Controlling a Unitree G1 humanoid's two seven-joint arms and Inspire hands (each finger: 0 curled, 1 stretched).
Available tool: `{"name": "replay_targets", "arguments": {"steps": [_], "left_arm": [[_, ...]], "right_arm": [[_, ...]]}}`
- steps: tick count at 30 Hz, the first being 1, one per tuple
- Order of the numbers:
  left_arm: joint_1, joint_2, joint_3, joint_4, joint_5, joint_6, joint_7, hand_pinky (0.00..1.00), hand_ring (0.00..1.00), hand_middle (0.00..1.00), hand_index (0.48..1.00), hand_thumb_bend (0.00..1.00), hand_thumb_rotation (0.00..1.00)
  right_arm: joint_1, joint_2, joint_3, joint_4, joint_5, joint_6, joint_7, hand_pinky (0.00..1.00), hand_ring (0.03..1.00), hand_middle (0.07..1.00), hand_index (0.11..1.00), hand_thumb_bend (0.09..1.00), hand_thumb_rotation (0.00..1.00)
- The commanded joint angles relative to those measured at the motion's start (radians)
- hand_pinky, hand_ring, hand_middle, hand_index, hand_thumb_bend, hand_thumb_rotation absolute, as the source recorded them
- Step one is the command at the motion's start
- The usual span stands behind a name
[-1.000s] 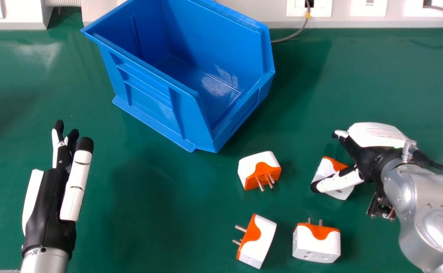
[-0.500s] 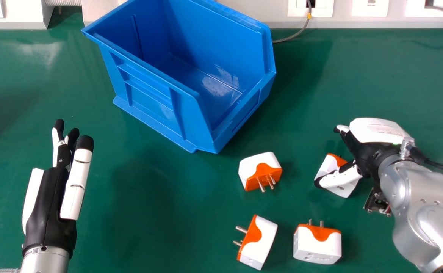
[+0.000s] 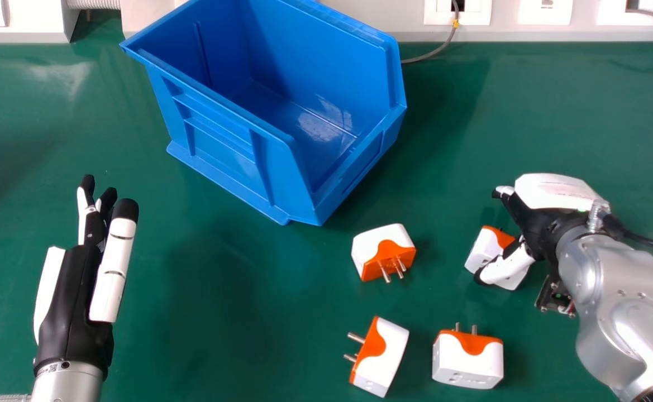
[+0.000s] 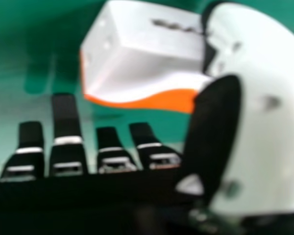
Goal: Pick all objects and put in blue box
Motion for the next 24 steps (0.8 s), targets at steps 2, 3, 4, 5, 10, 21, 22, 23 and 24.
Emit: {"name": "replay_targets", "arguments": {"steps": [2,3,4,5,10,21,22,23,24], "left_arm": [[-0.010,0.001,-0.005,-0.023,0.005,-0.003,0.007,1.00,1.00,1.00,1.000,0.55,1.00],[-0.011,0.000,-0.005,-0.022,0.004,-0.003,0.007,1.00,1.00,1.00,1.000,0.55,1.00],[-0.011,0.000,-0.005,-0.023,0.003,-0.001,0.007,1.00,1.00,1.00,1.000,0.55,1.00],[-0.012,-0.001,-0.006,-0.024,0.003,0.000,0.007,1.00,1.00,1.00,1.000,0.55,1.00],[-0.011,-0.005,-0.009,-0.034,0.000,0.009,0.009,1.00,1.00,1.00,1.000,0.55,1.00],[-0.012,-0.012,-0.013,-0.043,-0.005,0.017,0.009,1.00,1.00,1.00,1.000,0.55,1.00],[-0.012,-0.013,-0.014,-0.045,-0.004,0.017,0.010,1.00,1.00,1.00,1.000,0.55,1.00],[-0.011,-0.014,-0.014,-0.046,-0.004,0.017,0.010,1.00,1.00,1.00,1.000,0.55,1.00],[-0.009,-0.015,-0.014,-0.048,-0.004,0.017,0.010,1.00,1.00,1.00,1.000,0.55,1.00]], "right_arm": [[0.022,-0.003,0.008,0.021,-0.001,0.049,0.043,0.86,0.921,0.942,0.917,0.503,0.32],[0.019,-0.003,0.010,0.024,-0.001,0.054,0.047,0.85,0.919,0.940,0.913,0.507,0.31],[0.016,-0.002,0.012,0.028,-0.001,0.060,0.050,0.85,0.918,0.938,0.910,0.510,0.31],[0.013,-0.002,0.013,0.030,0.000,0.064,0.052,0.85,0.918,0.938,0.910,0.510,0.31],[0.004,0.004,0.015,0.041,0.004,0.081,0.055,0.85,0.915,0.926,0.888,0.524,0.28],[-0.002,0.018,0.014,0.052,0.010,0.105,0.045,0.52,0.616,0.709,0.816,0.533,0.16],[0.000,0.025,0.016,0.049,0.007,0.119,0.044,0.52,0.616,0.709,0.816,0.533,0.16],[0.004,0.033,0.017,0.042,0.002,0.136,0.041,0.51,0.617,0.704,0.785,0.537,0.16],[0.008,0.037,0.019,0.037,-0.001,0.147,0.040,0.54,0.644,0.720,0.770,0.542,0.17]]}}
